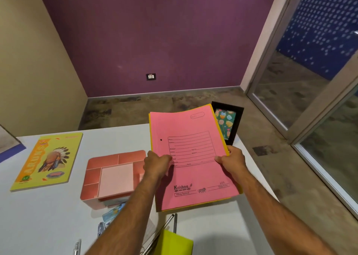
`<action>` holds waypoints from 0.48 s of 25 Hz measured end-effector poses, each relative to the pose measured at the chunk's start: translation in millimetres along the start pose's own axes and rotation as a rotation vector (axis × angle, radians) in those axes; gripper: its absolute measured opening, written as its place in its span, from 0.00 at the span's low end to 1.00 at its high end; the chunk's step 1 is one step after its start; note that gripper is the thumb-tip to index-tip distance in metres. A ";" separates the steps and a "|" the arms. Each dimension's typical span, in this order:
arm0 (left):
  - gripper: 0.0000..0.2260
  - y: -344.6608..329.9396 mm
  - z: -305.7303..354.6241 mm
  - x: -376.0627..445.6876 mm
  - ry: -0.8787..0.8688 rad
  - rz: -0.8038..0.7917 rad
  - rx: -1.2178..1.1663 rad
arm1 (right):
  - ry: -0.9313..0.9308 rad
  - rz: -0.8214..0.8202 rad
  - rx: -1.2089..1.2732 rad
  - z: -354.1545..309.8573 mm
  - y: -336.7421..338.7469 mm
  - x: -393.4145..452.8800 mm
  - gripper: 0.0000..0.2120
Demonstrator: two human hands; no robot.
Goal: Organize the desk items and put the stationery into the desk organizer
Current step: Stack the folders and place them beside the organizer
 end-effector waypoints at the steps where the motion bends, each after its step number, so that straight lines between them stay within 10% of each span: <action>1: 0.26 -3.0 -1.5 10.4 -0.003 0.020 0.056 | -0.008 -0.016 -0.005 -1.5 -8.4 10.8 0.13; 12: 0.52 -37.6 -18.3 72.8 -0.010 0.024 0.374 | -0.147 -0.138 -0.032 14.6 -64.0 86.3 0.14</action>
Point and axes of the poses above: each hand's wrist, its own x-axis towards the middle knuckle, its own y-axis out of the back of the hand, z = x × y, the point moved 4 cm from there along x, towards the middle knuckle, and after that the axes turned 13 degrees about -y, right-handed, at the moved point
